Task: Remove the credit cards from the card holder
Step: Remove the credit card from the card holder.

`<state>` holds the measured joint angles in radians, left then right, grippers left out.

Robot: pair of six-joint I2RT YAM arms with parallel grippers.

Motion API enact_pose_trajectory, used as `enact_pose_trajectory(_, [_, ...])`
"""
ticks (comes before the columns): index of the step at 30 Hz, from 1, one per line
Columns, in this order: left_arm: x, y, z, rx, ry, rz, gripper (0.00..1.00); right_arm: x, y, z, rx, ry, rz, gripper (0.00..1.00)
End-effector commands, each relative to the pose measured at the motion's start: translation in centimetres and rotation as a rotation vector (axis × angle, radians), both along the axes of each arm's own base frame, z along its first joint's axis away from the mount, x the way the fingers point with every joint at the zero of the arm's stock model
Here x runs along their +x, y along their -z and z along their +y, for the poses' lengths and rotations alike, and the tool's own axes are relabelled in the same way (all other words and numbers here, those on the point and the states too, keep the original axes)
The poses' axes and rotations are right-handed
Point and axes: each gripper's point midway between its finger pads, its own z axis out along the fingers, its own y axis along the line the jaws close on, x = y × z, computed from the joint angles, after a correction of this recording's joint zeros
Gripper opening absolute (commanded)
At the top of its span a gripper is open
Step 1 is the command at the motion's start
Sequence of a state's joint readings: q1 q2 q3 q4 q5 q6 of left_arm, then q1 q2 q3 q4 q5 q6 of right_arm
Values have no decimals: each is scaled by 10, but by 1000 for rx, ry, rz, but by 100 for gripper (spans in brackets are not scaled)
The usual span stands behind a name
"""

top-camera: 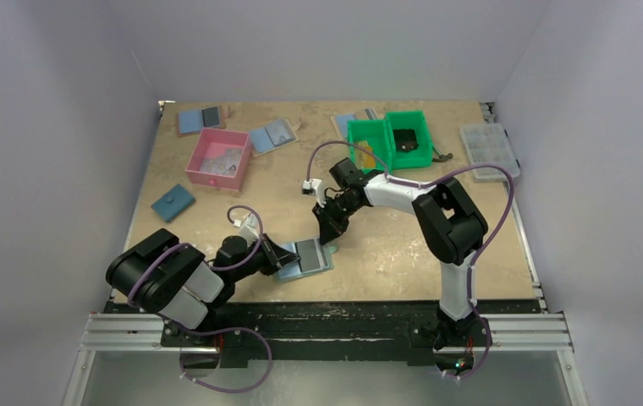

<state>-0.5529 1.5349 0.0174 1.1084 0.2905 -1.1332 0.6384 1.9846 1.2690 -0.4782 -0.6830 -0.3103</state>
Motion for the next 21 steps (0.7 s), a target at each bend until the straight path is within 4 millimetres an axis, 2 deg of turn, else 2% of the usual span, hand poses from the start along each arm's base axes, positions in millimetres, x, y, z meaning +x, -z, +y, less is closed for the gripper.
enact_pose_trajectory(1, [-8,4,4,24,40,-7,0,7,32,-22,-137,17,-34,12])
enact_pose_trajectory(21, [-12,12,8,48,59,14,0,7,33,-23,-140,16,-33,13])
